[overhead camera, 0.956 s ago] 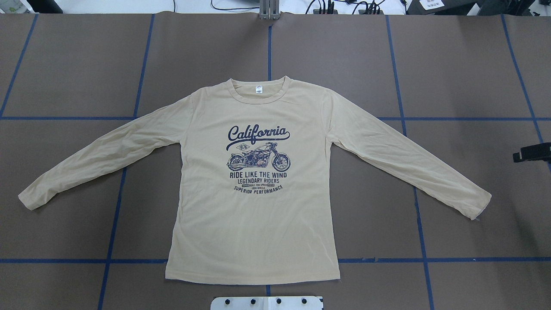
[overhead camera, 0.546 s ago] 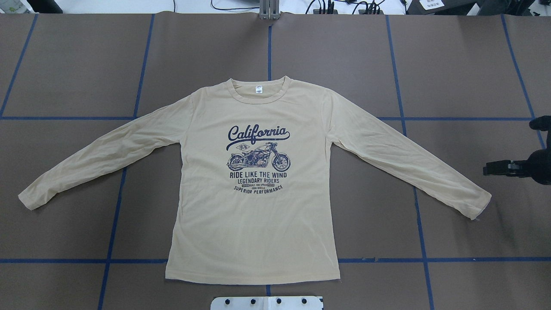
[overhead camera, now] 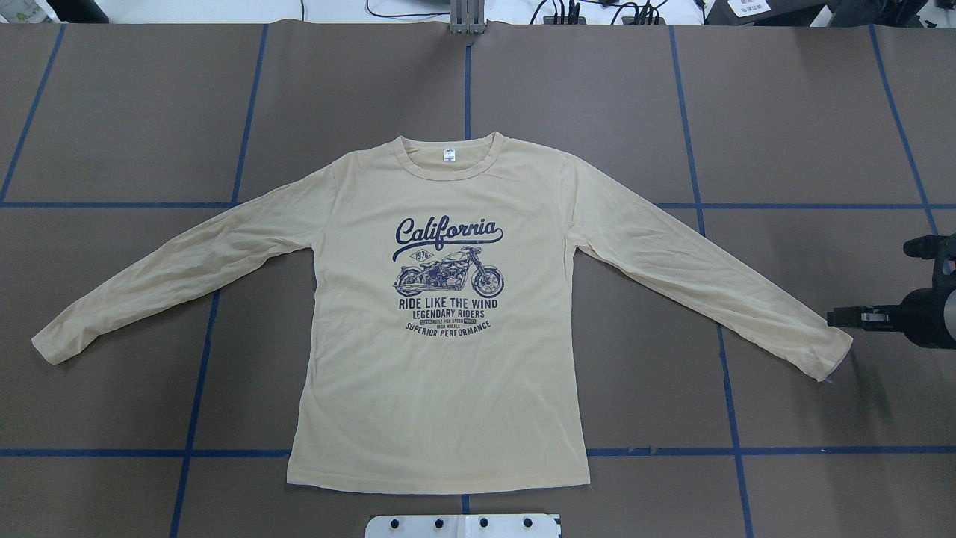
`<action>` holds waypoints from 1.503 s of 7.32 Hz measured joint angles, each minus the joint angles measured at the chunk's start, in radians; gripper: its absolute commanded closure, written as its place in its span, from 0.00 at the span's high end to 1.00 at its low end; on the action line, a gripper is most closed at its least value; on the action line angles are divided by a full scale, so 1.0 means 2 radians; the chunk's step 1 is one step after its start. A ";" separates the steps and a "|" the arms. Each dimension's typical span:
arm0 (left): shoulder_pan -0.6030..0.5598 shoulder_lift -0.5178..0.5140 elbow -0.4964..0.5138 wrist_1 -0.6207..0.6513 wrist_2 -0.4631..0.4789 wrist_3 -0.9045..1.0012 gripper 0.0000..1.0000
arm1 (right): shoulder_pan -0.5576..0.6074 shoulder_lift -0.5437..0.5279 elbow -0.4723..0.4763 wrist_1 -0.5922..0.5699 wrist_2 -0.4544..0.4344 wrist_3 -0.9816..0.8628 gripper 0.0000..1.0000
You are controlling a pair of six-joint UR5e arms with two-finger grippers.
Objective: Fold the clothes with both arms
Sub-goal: 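Lower the right gripper onto the sleeve cuff nearest it and grasp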
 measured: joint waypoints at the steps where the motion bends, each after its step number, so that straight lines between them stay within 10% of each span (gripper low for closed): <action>1: 0.000 0.001 0.003 0.000 -0.009 0.001 1.00 | 0.000 -0.001 -0.019 0.026 0.000 0.001 0.48; 11: 0.000 0.004 0.011 0.000 -0.022 0.002 1.00 | -0.031 -0.001 -0.040 0.042 -0.014 0.002 0.39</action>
